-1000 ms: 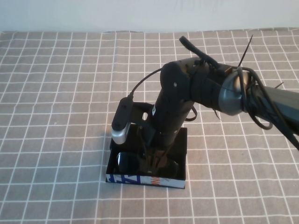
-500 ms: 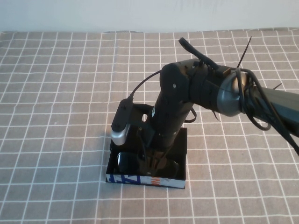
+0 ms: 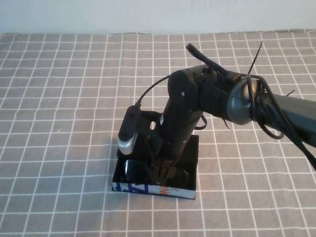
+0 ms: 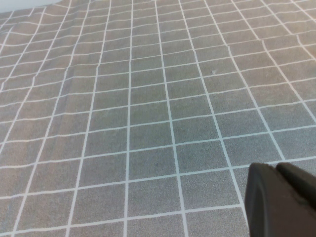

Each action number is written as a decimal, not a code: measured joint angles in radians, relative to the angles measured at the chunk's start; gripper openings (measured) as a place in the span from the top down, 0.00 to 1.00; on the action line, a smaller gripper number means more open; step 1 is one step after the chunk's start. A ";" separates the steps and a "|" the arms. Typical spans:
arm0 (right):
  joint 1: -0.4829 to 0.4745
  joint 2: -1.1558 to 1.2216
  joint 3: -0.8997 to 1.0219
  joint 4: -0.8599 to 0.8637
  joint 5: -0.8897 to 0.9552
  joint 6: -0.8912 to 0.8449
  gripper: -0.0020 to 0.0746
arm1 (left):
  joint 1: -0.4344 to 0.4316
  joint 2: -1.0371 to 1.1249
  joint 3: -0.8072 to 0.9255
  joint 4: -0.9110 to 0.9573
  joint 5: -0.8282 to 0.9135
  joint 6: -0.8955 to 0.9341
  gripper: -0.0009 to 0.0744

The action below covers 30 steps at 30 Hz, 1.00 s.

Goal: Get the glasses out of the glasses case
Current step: Pick up the glasses from the glasses case

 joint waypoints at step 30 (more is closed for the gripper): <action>0.000 0.037 0.000 -0.010 -0.015 0.002 0.76 | 0.000 0.000 0.000 0.000 0.000 0.000 0.99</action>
